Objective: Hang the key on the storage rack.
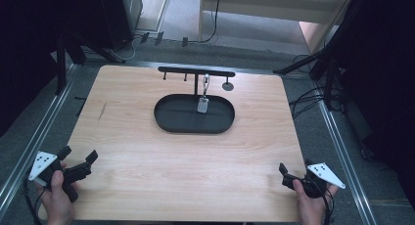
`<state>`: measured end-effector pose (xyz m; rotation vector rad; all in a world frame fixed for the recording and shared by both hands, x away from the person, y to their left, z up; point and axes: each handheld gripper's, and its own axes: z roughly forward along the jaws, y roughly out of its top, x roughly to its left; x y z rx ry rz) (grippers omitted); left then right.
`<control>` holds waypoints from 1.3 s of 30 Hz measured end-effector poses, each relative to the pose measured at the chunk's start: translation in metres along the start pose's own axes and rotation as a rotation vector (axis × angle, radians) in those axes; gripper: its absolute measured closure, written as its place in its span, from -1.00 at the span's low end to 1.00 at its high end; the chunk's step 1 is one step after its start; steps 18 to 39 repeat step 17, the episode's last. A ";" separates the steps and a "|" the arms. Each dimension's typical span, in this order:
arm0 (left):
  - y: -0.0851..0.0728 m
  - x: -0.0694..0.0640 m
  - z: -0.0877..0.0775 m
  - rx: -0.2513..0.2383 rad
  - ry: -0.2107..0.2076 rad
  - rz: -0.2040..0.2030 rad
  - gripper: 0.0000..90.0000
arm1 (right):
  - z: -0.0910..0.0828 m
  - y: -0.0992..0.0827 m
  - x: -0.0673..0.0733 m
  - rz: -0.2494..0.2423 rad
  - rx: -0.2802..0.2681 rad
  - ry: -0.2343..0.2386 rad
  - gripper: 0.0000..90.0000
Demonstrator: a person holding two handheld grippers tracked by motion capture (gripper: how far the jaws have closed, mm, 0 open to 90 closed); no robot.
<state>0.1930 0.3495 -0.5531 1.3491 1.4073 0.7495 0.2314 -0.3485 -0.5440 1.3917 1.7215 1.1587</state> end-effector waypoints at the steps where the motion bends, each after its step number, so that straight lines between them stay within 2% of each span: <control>1: 0.000 0.000 0.000 0.000 0.000 -0.002 -1.00 | 0.000 0.000 0.000 0.009 -0.005 -0.005 -1.00; 6: 0.000 0.000 0.000 0.001 0.000 0.001 -1.00 | -0.001 -0.001 -0.002 0.048 -0.031 -0.025 -1.00; 16: 0.000 -0.002 0.001 0.010 0.007 0.020 -1.00 | 0.000 -0.001 -0.002 0.038 -0.026 -0.005 -1.00; 39: 0.000 -0.002 0.001 0.010 0.007 0.020 -1.00 | 0.000 -0.001 -0.002 0.040 -0.025 -0.004 -1.00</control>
